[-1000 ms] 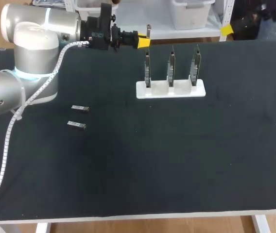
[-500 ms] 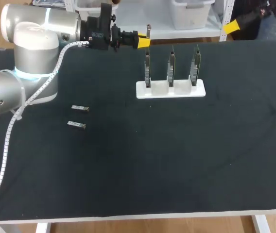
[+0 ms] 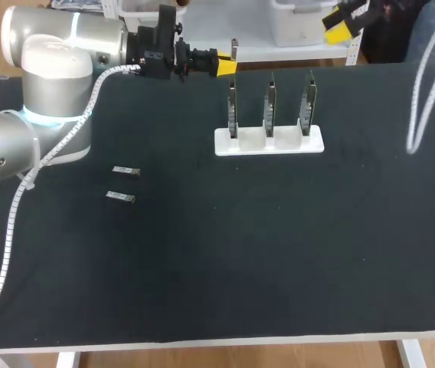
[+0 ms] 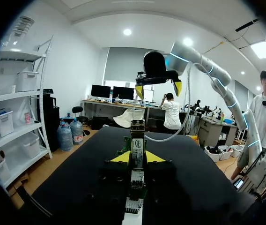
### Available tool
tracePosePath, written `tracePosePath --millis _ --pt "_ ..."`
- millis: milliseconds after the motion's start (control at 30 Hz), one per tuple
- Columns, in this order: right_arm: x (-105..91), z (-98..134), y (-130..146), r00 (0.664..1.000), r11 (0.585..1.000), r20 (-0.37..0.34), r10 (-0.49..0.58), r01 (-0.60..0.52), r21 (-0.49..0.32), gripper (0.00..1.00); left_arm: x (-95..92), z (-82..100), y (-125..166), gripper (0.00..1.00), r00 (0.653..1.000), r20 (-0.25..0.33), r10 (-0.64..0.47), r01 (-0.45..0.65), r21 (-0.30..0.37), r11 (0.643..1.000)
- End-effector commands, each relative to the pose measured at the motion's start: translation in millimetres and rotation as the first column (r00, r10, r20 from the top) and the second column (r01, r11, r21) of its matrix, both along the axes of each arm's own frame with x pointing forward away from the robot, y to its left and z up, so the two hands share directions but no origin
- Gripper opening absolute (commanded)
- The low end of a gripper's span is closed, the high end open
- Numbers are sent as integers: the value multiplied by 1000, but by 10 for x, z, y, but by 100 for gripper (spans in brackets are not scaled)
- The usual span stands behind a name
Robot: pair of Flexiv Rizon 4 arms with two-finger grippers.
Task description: Pick up the optical module with the left hand, and insert it into the network port with the right hand.
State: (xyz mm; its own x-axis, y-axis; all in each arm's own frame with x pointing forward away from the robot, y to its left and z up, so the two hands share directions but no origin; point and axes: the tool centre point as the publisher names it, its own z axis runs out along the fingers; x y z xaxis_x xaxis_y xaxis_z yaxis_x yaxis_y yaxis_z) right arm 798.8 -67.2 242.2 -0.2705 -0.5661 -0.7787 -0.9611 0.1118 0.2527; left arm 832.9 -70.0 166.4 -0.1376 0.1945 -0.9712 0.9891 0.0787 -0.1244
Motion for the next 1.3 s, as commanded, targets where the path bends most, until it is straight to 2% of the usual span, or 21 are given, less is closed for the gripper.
tracePosePath --millis 33,300,433,533,1033,1300 --pt "43 -17 134 999 999 37 24 -24 -24 100 11 1 -2 0 1000 -1 -2 2 2 1000" --pt "28 -85 273 993 996 105 45 -37 -79 100 11 1 -2 0 1000 -1 -2 2 2 1000" --pt "49 -104 315 995 996 92 45 -38 -79 100 11 1 -2 0 1000 -1 -2 2 2 1000" --pt "59 -75 330 996 998 74 54 -51 -41 100 11 1 -2 0 1000 -1 -2 2 2 1000" --pt "59 -75 330 996 998 74 54 -51 -41 100 11 1 -2 0 1000 -1 -2 2 2 1000" --pt "195 -17 566 968 970 107 227 -214 -117 100 11 1 -2 0 1000 -1 -2 2 2 1000"
